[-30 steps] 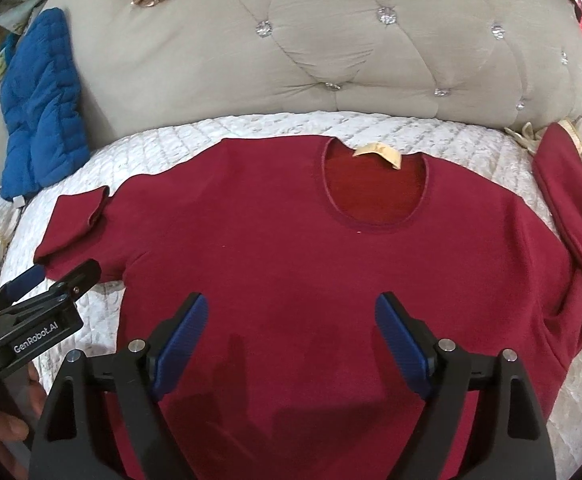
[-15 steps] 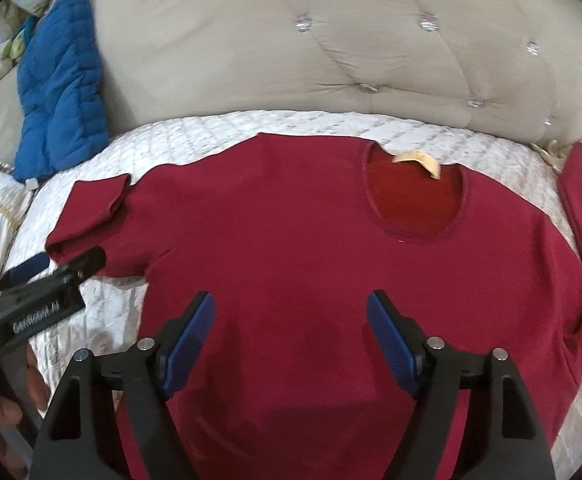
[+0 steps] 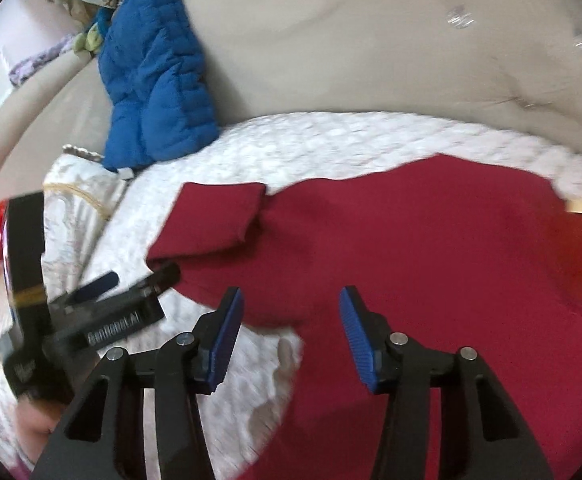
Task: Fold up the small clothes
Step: 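Grasp the sweater's side edge with the right tool and fold it inward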
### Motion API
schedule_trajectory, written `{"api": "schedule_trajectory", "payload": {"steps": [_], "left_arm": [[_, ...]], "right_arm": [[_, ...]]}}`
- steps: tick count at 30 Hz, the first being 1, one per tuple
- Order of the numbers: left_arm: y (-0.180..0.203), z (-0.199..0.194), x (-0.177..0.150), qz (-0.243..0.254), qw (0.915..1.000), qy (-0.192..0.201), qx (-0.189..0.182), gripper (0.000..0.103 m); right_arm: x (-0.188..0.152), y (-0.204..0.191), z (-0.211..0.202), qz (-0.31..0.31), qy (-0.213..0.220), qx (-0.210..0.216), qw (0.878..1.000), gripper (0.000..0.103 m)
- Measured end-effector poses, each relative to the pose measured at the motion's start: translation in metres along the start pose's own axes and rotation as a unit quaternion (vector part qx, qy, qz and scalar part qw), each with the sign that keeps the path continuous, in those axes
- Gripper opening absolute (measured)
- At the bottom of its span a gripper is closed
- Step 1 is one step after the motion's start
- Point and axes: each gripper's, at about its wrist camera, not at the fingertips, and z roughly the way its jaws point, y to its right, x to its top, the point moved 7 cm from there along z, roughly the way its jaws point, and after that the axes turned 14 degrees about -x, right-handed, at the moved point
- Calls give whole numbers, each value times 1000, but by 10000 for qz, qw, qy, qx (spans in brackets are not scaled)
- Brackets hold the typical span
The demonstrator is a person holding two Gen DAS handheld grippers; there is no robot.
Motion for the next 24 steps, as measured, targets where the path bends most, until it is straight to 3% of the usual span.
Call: {"api": "schedule_trajectory", "payload": {"steps": [4,11,12,14,16,20,24], "left_arm": [[-19,-6,8,-195,9995,120,197,101],[-50,-15,17,-765,9961,320,286,101],[-51,-16,17,-792,9958,346,294,101],[-54,-17,19,-820,9955,370,303,101],[-54,-16,21,-828,9954,376,285,101],[-54,-21,23,-886,9945,494,243,101],[-43,-21,22,-817,9952,520,169,101]], "right_arm": [[11,-21,24,85,-138,381,9991,30],[25,-50,74,-111,-368,279,9989,29],[28,-55,82,-92,-383,302,9988,25],[32,-61,90,-88,-289,281,9991,0],[36,-60,90,-81,-172,89,9998,0],[45,-43,50,-1,281,125,9995,0],[47,21,-31,243,906,-82,9956,0]]}}
